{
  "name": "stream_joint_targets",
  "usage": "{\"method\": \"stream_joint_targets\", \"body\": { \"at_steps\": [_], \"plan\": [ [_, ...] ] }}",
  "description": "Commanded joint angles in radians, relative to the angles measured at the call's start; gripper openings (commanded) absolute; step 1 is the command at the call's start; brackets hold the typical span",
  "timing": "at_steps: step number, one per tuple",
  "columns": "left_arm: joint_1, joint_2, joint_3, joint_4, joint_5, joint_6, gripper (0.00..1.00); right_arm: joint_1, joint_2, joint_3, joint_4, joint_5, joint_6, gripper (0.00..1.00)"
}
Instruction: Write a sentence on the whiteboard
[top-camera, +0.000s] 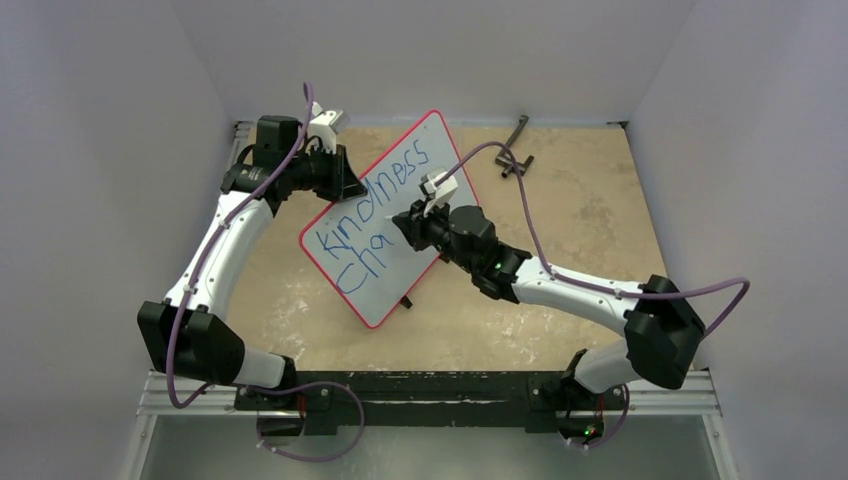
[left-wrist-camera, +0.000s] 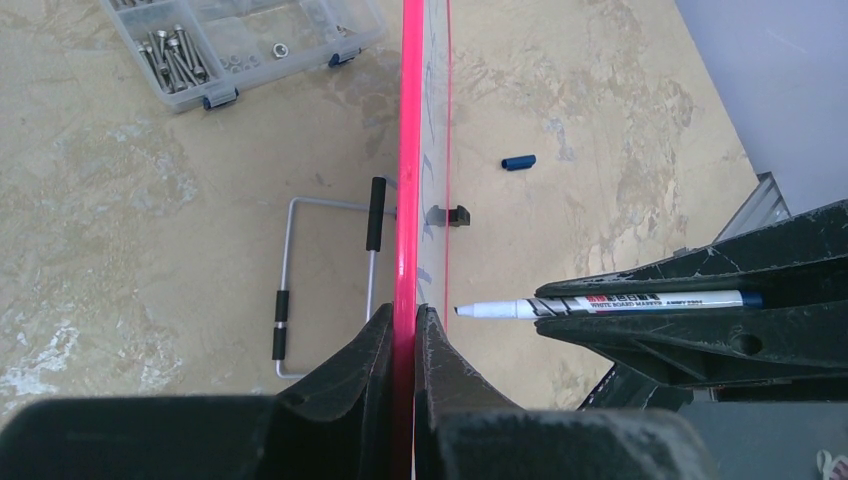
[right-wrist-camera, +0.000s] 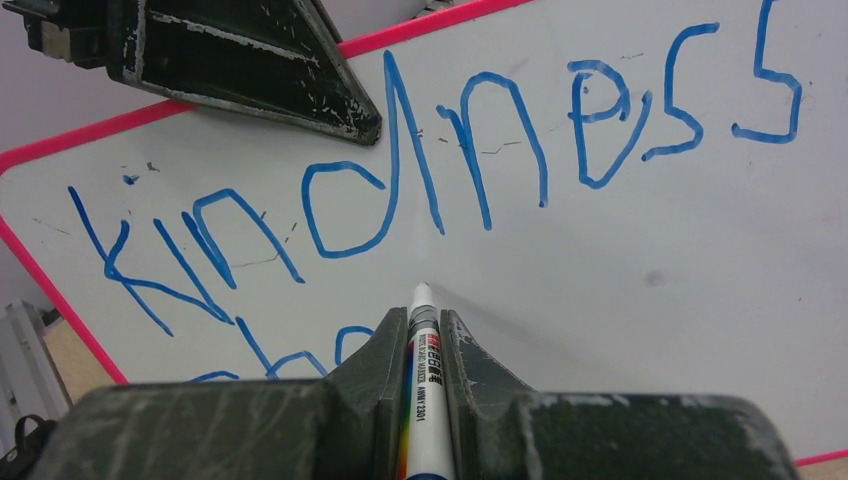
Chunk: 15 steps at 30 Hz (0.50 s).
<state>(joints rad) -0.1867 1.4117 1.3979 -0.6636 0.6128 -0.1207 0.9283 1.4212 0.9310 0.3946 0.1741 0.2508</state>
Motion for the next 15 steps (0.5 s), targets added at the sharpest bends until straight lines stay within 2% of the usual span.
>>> {"method": "stream_joint_targets", "body": {
  "at_steps": [1,15],
  "plan": [
    [-0.013,-0.02,-0.003,-0.035,-0.017,0.026,0.0,-0.006,0.029,0.06,0.009,0.03,-0.028,0.0],
    [-0.013,-0.022,-0.002,-0.036,-0.013,0.024,0.0,-0.006,0.077,0.049,0.022,0.026,-0.02,0.0]
  ]
}}
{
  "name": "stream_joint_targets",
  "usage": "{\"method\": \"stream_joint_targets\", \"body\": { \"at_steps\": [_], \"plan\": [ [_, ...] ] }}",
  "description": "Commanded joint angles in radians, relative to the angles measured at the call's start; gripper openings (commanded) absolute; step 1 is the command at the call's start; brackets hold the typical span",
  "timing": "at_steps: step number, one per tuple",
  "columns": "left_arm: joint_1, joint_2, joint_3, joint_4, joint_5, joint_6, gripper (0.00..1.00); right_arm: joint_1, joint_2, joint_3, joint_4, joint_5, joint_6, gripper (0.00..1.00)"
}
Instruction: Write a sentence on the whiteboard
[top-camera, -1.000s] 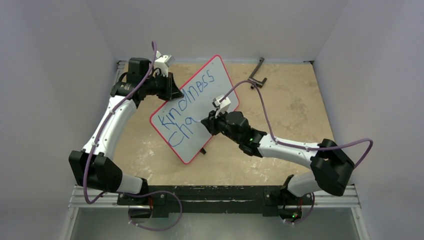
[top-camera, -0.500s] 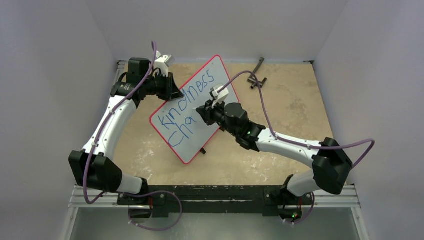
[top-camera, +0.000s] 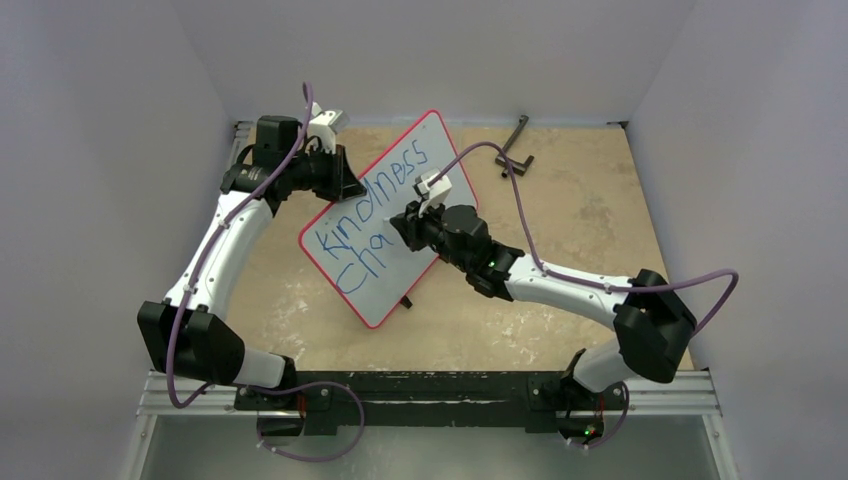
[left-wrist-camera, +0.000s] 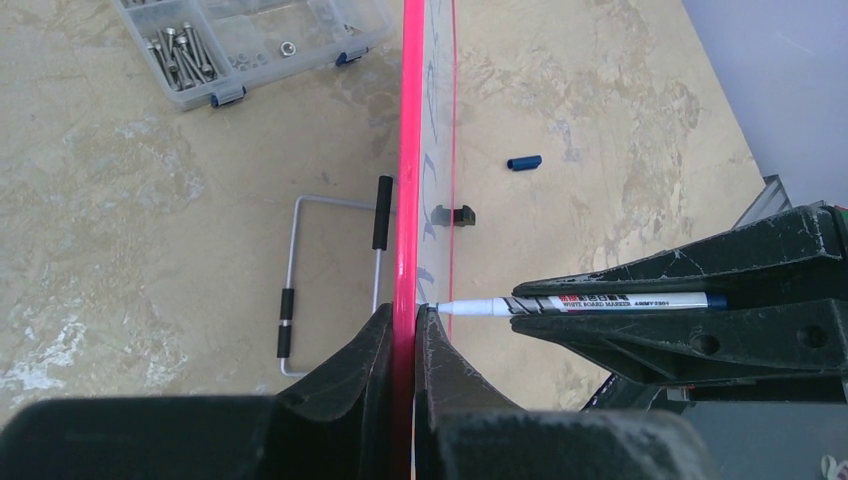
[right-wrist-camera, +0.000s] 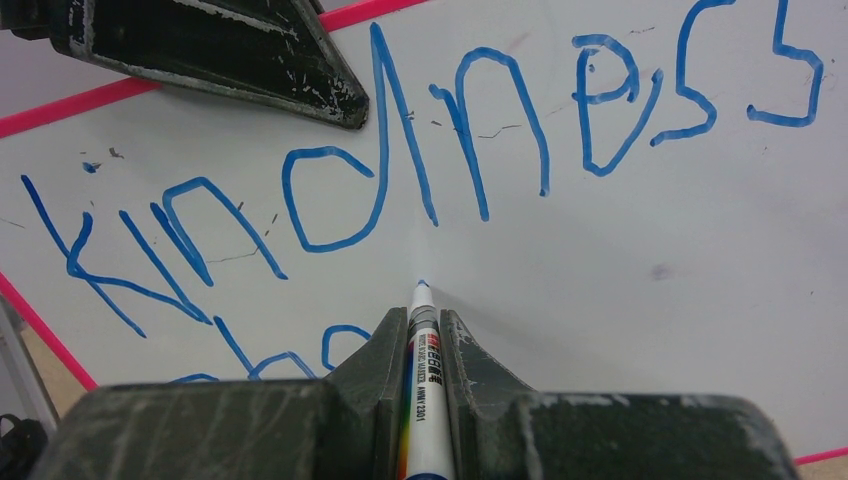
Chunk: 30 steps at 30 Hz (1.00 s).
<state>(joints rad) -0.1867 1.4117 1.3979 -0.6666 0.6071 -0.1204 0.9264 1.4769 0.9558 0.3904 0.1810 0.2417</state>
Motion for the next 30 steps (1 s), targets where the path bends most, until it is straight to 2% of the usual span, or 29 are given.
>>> {"method": "stream_joint_targets", "body": {
  "at_steps": [1,20,30],
  "plan": [
    [-0.013,-0.022,-0.002,-0.031,-0.007,0.024,0.0,-0.004,0.021,0.019,0.027,0.02,-0.01,0.0],
    [-0.013,-0.025,-0.003,-0.031,-0.008,0.024,0.0,-0.004,-0.019,-0.143,0.037,0.025,0.028,0.0],
    [-0.013,-0.029,-0.005,-0.031,-0.008,0.024,0.0,-0.004,-0.022,-0.082,0.014,0.028,0.019,0.0]
  ]
}}
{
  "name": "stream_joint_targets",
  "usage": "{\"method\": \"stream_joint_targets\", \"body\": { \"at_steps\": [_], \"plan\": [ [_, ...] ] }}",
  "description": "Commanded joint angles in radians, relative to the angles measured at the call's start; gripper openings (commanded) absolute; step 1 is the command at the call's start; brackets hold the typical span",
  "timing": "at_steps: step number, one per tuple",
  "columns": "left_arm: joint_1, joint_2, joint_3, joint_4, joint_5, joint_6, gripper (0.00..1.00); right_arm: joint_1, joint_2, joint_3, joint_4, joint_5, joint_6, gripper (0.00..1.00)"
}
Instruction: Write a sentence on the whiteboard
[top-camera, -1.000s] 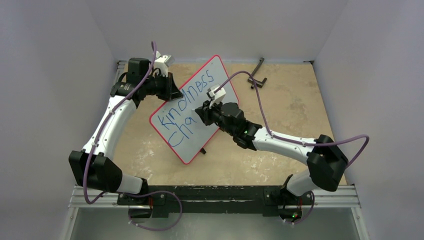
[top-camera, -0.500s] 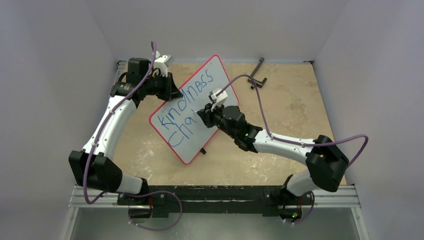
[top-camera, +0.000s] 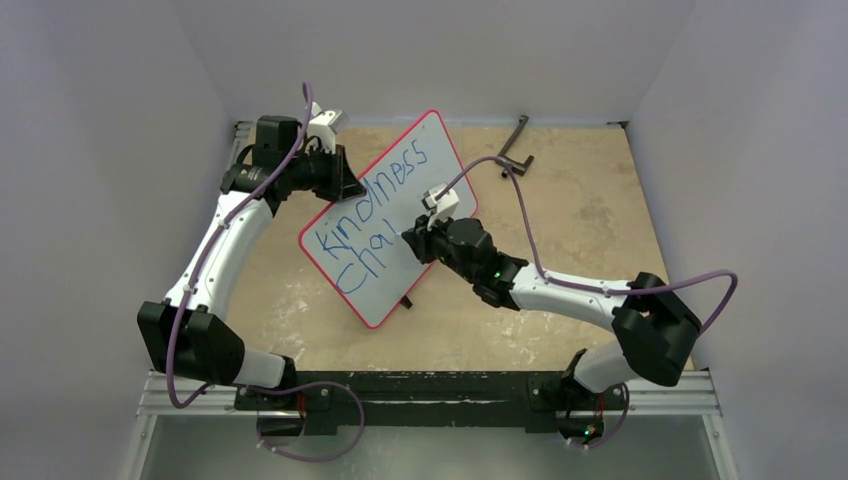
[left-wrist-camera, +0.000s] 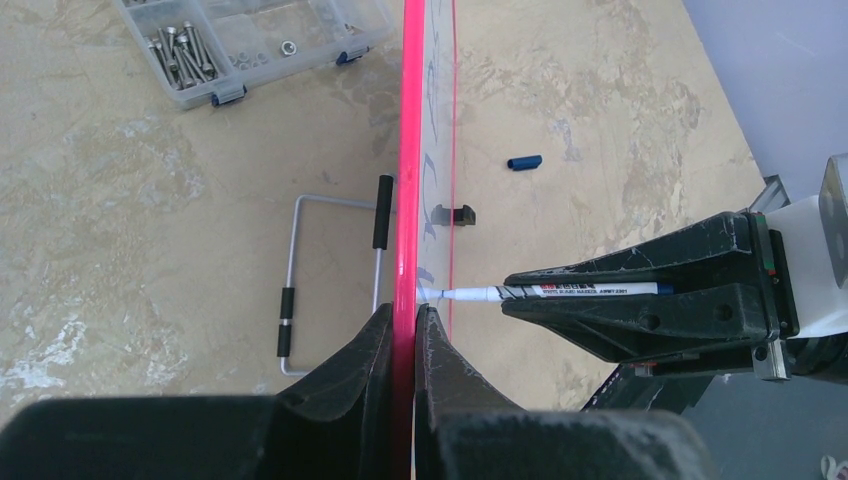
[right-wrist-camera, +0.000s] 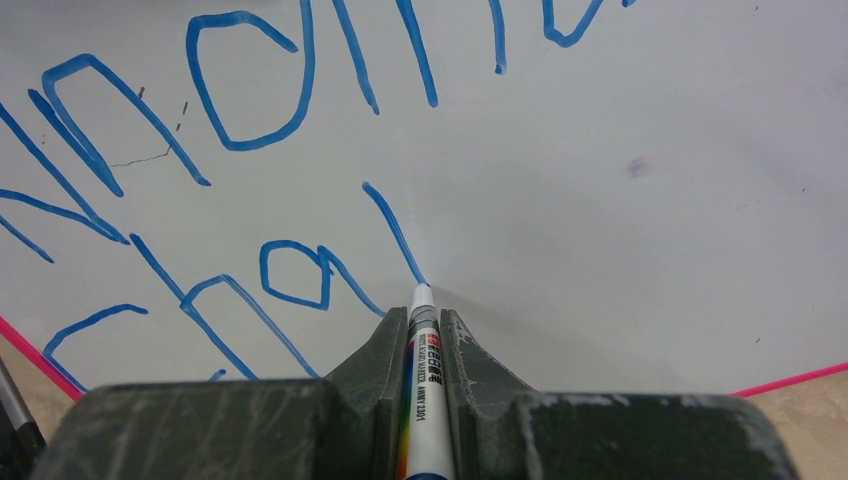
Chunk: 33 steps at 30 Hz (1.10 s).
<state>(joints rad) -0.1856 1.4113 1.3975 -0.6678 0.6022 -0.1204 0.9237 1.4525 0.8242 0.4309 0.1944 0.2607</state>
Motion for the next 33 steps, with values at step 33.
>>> {"method": "stream_joint_targets", "body": {
  "at_steps": [33],
  "plan": [
    [-0.014,-0.033,-0.006,-0.03,-0.002,0.024,0.0,-0.004,0.068,0.2,-0.112,0.151,-0.016,0.0]
  ]
}}
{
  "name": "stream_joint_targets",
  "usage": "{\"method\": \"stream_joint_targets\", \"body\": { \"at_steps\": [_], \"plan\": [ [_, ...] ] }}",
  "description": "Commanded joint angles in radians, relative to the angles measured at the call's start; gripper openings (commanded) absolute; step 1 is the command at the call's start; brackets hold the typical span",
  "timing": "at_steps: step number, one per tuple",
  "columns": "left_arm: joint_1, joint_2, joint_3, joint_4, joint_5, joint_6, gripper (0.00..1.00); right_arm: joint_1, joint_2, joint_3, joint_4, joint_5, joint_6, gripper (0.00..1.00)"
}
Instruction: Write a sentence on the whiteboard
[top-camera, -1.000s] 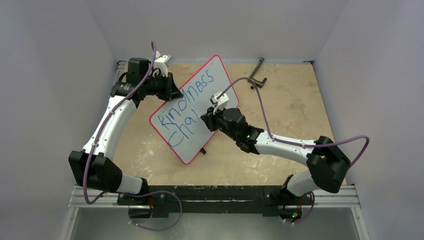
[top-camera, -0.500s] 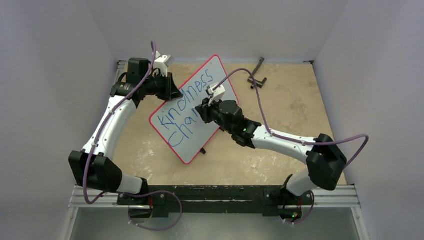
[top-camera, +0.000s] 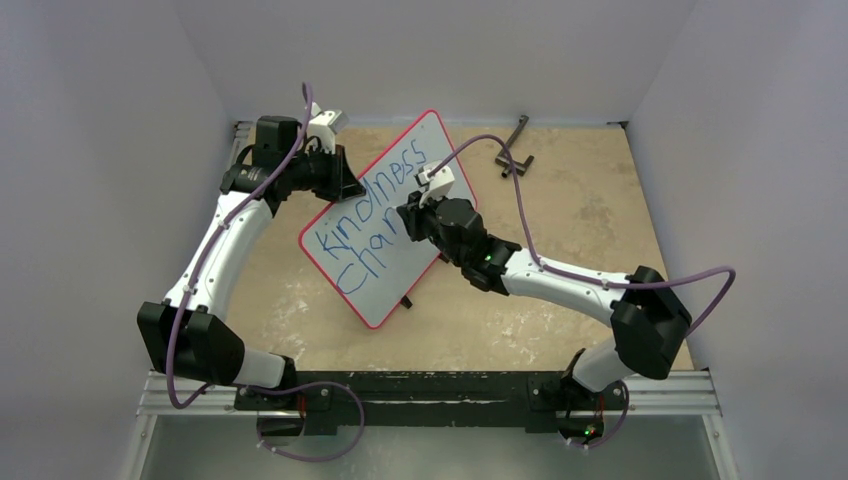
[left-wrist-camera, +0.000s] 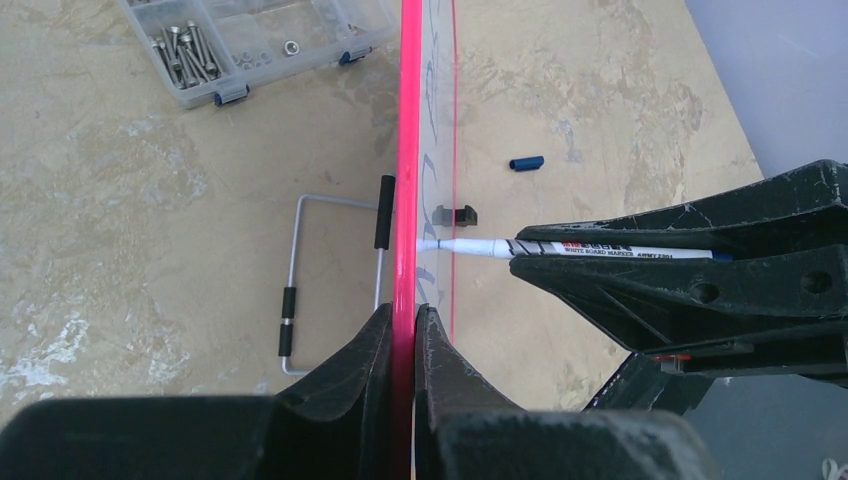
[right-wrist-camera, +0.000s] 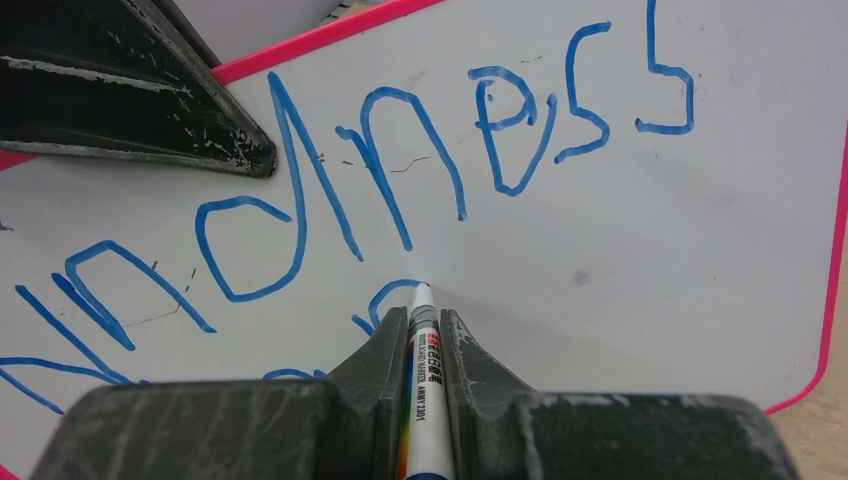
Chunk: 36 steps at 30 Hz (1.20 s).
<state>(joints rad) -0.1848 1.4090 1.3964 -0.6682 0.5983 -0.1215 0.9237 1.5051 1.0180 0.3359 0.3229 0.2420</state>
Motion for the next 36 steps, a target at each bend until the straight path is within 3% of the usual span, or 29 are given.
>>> {"method": "stream_joint_targets", "body": {
  "at_steps": [1,12,36],
  "plan": [
    [-0.015,-0.031,-0.005,-0.029,0.0,0.025,0.0,-0.005,0.013,-0.001,-0.017,0.021,0.005,0.0],
    [-0.015,-0.031,-0.003,-0.028,0.0,0.025,0.0,-0.005,-0.034,-0.1,-0.014,-0.002,0.034,0.0],
    [-0.015,-0.037,-0.003,-0.025,0.003,0.022,0.0,-0.077,-0.131,-0.091,0.089,0.01,0.019,0.0]
  ]
}}
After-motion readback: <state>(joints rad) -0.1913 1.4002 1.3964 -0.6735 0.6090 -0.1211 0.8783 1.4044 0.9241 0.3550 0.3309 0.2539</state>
